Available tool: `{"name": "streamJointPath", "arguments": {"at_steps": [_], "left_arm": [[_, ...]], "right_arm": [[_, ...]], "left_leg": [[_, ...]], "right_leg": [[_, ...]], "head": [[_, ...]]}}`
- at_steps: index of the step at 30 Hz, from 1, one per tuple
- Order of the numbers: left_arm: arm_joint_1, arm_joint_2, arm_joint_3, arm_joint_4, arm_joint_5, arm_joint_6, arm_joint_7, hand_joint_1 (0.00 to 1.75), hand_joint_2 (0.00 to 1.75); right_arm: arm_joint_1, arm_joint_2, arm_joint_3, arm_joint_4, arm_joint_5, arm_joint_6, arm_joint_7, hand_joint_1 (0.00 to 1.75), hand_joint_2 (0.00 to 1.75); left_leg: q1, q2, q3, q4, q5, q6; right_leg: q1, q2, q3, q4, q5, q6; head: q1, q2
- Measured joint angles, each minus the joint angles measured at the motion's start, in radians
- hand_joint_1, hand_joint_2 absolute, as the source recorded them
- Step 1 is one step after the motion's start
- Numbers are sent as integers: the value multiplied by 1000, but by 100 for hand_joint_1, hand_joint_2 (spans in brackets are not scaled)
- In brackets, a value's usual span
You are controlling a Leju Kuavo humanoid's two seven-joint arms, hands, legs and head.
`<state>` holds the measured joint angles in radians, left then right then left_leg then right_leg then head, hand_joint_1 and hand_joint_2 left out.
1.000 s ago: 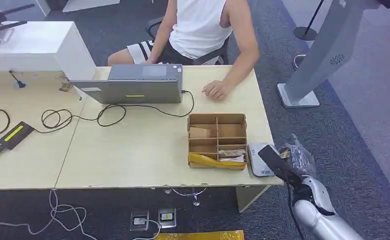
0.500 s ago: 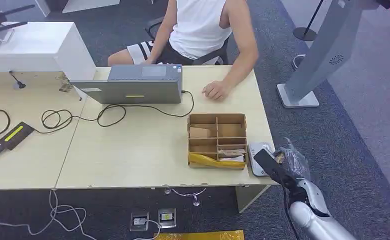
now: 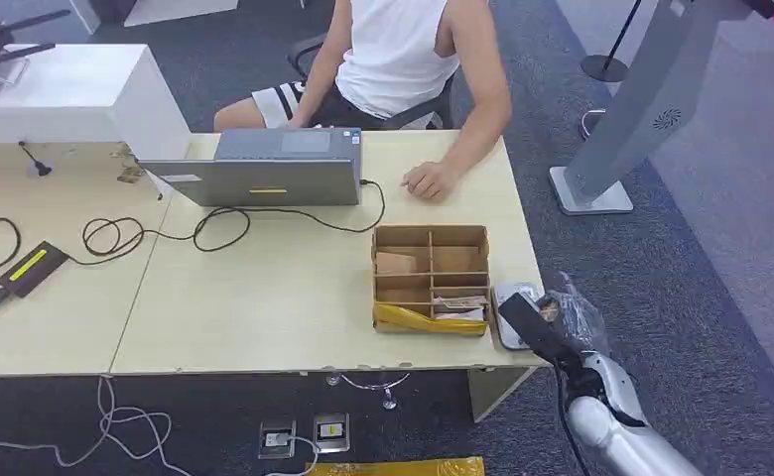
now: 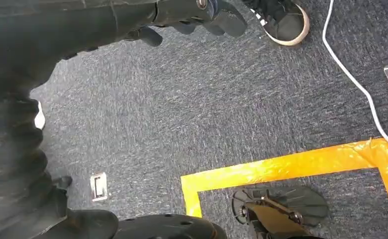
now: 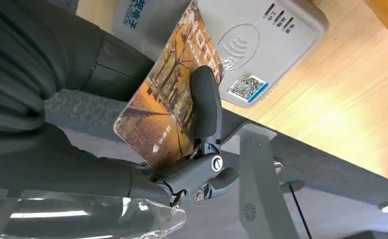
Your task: Pass the card to the sensor for recognition and then transmit it.
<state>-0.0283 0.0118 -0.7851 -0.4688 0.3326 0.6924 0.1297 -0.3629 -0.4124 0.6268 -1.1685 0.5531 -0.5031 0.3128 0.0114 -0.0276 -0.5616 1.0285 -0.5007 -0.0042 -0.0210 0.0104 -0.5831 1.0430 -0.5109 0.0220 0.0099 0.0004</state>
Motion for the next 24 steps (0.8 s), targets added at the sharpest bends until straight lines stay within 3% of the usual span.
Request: {"name": "streamJointPath", "arguments": {"at_steps": [9,15,19,24], "left_arm": [[1,7,-9,-14,2,0,7,0,175],[0,15,-24,-22,-21,0,19,0,175],[-5,20,-42,-31,-42,0,30,0,175],[-19,23,-63,-32,-50,0,39,0,175]], "right_arm": [[-7,-1,0,2,18,-14,11,175,175],[-33,-40,-7,-42,139,-24,105,175,175],[-88,-90,-42,-152,224,39,160,175,175],[-170,-126,-59,-272,288,136,166,175,175]], "left_leg": [[0,0,0,0,0,0],[0,0,-1,0,0,0],[-1,1,0,0,0,0],[0,2,-1,0,0,0]], "right_leg": [[0,0,0,0,0,0],[-1,0,0,0,0,0],[-1,2,0,0,0,0],[0,2,0,0,0,0]], "head": [[0,0],[0,0],[0,0],[0,0]]}}
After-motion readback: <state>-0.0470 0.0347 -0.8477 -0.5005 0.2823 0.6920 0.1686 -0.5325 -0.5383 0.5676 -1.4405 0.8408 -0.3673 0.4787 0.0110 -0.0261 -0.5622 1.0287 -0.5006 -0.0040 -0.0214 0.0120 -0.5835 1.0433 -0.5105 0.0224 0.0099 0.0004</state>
